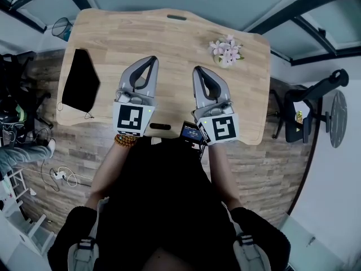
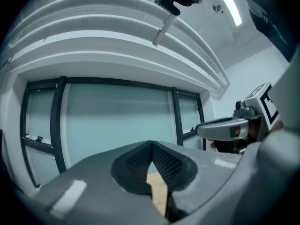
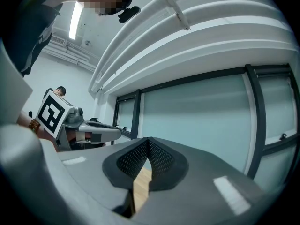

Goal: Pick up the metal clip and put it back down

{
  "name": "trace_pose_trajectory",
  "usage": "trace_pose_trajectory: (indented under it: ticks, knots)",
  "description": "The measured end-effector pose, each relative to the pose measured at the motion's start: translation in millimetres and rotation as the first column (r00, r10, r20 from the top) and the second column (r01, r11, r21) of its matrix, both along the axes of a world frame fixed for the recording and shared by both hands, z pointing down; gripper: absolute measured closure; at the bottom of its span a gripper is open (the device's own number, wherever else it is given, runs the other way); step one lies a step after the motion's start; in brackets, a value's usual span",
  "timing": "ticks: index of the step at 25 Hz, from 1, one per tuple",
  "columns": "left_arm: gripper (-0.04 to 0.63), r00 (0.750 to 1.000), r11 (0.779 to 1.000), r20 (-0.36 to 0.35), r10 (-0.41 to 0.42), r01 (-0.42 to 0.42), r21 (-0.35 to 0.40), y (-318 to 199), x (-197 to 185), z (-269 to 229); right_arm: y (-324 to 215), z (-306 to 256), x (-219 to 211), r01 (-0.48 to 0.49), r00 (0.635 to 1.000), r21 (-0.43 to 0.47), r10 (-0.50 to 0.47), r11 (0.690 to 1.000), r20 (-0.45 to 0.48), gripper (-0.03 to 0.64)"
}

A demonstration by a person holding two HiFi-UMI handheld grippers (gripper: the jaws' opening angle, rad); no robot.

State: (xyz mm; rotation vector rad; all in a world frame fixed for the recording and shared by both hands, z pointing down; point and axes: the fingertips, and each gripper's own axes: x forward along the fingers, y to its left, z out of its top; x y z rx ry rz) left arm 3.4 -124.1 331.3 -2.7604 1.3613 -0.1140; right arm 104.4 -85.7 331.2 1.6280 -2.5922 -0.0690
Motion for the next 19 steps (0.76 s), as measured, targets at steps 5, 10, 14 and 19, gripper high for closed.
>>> trace_pose_trajectory:
  ticks: [5,10,14,19]
  knots:
    - [0.595,1.000,1.000,-0.001,0.003,-0.003,-0.012,0.3,-1.8,2.6,0.5,2.9,-0.1,-0.004,1.000,-0.009,0.004,1.000,0.003,0.598]
    - [0.595,1.000,1.000,-0.005,-0.006,0.005,-0.028,1.2,-2.6,7.9,-0.5,5.1,4.6,-0.018,1.000,-0.008,0.018,1.000,-0.002,0.598]
    - [0.595,1.000,0.999,0.000,-0.012,0.012,-0.035,1.3,-3.6,10.9,-1.8,7.0,7.9,-0.025,1.000,-0.010,0.025,1.000,-0.001,0.600]
    - [0.595,1.000,0.999,0.006,-0.023,0.023,-0.037,2.6,-3.0,12.7,-3.7,7.9,18.1,-0.058,0.998,0.002,0.058,0.998,-0.005,0.600]
